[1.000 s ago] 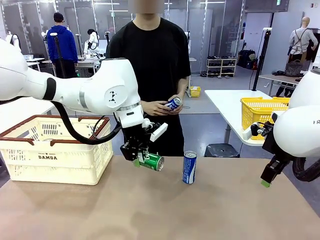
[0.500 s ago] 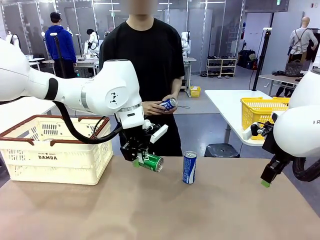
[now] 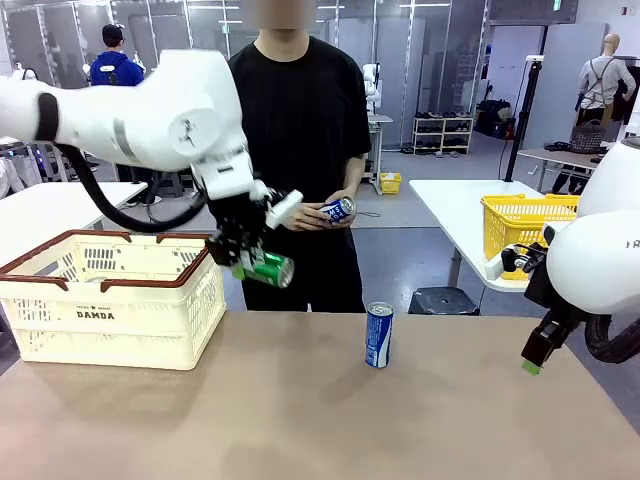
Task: Place the drinks into the Shopping basket.
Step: Pick up one drink and place it into the Shopping basket.
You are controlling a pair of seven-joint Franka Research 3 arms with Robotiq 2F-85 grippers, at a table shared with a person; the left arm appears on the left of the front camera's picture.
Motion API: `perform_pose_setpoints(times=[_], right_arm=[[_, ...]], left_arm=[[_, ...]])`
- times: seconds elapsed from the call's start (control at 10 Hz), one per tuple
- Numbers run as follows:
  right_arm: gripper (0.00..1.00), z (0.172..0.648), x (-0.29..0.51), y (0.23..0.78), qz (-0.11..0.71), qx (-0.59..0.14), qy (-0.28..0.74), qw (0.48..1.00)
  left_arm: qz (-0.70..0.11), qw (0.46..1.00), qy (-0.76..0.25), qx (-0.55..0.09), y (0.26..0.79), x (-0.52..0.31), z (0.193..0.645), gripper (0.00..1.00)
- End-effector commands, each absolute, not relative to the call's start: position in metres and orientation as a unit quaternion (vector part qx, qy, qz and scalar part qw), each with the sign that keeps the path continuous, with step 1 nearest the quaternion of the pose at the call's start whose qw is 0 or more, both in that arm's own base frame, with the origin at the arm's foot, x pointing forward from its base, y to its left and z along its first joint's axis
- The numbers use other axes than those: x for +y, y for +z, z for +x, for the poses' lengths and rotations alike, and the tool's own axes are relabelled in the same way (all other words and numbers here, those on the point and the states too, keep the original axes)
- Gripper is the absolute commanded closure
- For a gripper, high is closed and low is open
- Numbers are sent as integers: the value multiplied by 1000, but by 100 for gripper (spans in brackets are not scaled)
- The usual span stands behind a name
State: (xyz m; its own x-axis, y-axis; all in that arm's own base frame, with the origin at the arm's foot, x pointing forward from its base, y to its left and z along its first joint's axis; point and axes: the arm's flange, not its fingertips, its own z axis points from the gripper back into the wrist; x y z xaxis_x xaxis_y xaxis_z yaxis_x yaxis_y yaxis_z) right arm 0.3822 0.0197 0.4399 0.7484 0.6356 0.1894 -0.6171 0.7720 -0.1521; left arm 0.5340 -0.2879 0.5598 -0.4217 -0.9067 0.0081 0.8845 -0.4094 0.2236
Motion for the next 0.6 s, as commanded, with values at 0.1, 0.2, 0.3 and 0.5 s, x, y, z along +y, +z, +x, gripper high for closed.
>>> perform_pose_setpoints(times=[0.1, 0.2, 0.3, 0.5], right_arm=[[21, 381, 18, 440, -38, -116, 334, 935], [21, 381, 18, 440, -38, -116, 334, 935], [21, 381, 18, 440, -38, -116, 334, 935], [21, 381, 18, 440, -38, -116, 334, 935]], left_arm=[[101, 625, -770, -81, 592, -206, 558, 42], [112, 642, -752, -93, 596, -175, 566, 42], [94, 649, -745, -121, 595, -148, 575, 42], [87, 650, -739, -153, 579, -97, 594, 42]])
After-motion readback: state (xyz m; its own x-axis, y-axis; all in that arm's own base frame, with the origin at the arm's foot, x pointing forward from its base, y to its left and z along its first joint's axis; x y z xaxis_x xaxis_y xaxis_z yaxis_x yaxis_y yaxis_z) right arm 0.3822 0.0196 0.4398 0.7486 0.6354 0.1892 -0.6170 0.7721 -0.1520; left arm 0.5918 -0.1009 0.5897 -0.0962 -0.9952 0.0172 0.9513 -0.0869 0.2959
